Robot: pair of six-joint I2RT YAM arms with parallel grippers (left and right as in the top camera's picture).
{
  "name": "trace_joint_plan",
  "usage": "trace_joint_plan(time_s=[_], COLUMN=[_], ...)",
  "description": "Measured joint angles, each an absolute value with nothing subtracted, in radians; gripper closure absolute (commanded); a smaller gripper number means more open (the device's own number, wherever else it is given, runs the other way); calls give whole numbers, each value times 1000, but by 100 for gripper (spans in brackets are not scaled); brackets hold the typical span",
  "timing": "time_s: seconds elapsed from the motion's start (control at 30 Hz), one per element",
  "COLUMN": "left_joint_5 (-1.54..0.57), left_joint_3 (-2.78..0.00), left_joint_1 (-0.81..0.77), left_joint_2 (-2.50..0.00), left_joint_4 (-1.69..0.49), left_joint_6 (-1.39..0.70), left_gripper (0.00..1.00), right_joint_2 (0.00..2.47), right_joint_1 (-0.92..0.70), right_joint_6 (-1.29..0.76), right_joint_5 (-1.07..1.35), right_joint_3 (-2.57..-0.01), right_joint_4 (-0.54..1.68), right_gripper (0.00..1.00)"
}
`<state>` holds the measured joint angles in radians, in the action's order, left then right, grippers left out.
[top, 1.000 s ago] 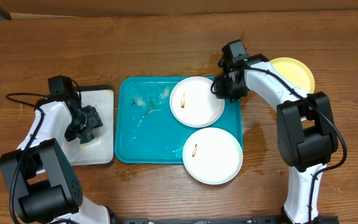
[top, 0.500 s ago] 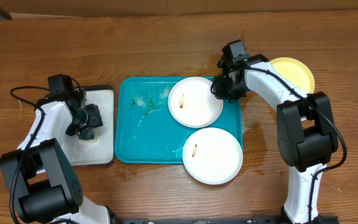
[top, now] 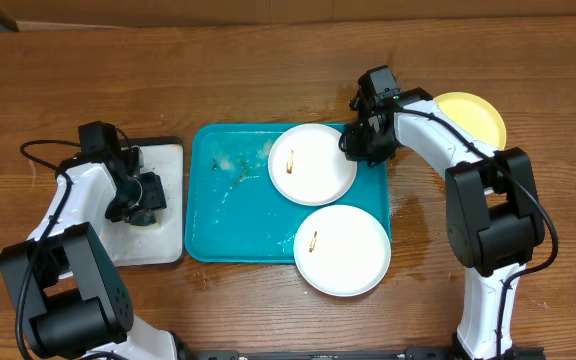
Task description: Clean dirty plates on tray and stack at the side
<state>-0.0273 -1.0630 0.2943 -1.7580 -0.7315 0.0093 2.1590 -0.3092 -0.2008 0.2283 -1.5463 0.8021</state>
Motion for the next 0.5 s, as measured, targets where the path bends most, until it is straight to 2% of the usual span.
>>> trace_joint_plan(time_s=[0.03, 0.13, 0.3, 0.37, 0.4, 0.43, 0.47, 0.5], left_joint_5=[-27, -30, -31, -31, -32, -34, -35, -38], left_joint_3=[-1061, -1059, -1057, -1047, -1042, -1036, -1032, -1028], left_joint_1=[294, 294, 294, 294, 294, 294, 294, 294], left_joint_2=[-1758, -1758, -1758, -1758, -1758, -1758, -1758, -1758], left_joint_4=[-725, -710, -709, -707, -707, -706, -706, -705], left_joint_6=[11, 7, 7, 8, 6, 9, 10, 10], left_gripper=[8, 10, 27, 36, 43, 62, 77, 87], right_joint_2=[2159, 2158, 2157, 2157, 2157, 2157, 2155, 2152], right_joint_1=[-309, -309, -310, -309, -309, -309, -310, -310], right_joint_6=[-201, -202, -202, -202, -207, -213, -213, -209], right_joint_5=[229, 229, 228, 226, 224, 226, 226, 228], right_joint_3=[-1545, -1544, -1543, -1543, -1543, -1543, -1543, -1543], right_joint_4=[799, 796, 797, 797, 798, 795, 793, 792], right_gripper=[94, 94, 93, 86, 78, 70, 69, 70])
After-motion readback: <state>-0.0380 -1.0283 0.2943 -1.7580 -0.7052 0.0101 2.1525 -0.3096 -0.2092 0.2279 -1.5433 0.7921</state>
